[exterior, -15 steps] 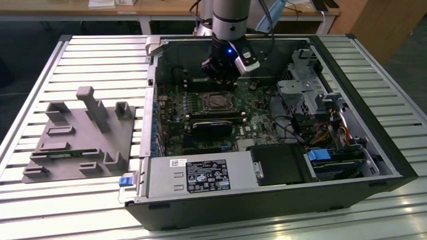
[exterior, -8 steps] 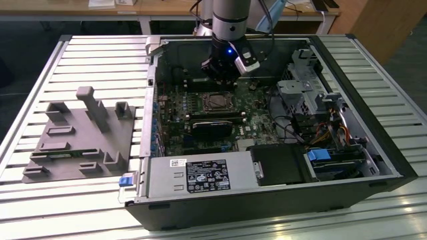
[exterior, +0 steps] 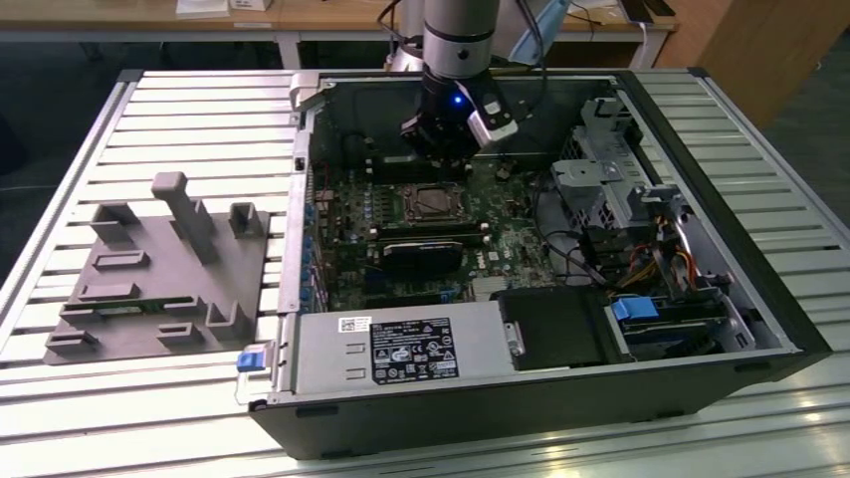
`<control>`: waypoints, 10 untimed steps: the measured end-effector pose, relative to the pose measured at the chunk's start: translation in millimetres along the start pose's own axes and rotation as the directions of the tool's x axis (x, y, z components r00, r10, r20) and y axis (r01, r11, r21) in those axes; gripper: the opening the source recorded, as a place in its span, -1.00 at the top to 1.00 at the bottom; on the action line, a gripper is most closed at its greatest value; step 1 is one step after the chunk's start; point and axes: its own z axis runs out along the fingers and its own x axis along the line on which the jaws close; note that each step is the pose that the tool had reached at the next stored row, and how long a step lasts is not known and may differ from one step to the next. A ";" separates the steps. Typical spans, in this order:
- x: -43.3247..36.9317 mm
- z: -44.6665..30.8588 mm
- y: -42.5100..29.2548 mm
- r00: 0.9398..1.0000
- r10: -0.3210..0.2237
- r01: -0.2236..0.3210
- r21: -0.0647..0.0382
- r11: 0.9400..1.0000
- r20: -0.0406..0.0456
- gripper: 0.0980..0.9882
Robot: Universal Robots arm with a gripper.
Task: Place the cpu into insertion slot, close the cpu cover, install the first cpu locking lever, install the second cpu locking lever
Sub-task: 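Install the second cpu locking lever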
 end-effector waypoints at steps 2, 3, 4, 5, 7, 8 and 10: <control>-0.1 -2.3 0.1 1.000 0.000 0.000 0.000 1.000 0.000 0.98; -0.1 -3.9 0.1 1.000 0.000 0.000 0.000 1.000 0.000 0.98; -0.1 -5.4 0.1 1.000 0.000 0.000 0.000 1.000 0.000 0.98; -0.2 -7.1 0.1 1.000 0.000 0.000 0.001 1.000 0.000 0.98; -0.2 -10.3 0.2 1.000 0.000 0.000 0.001 1.000 0.000 0.98; -0.2 -11.3 0.2 1.000 0.000 0.000 0.001 1.000 0.000 0.98; -0.3 -11.6 -0.3 1.000 0.000 0.000 0.000 1.000 0.000 0.98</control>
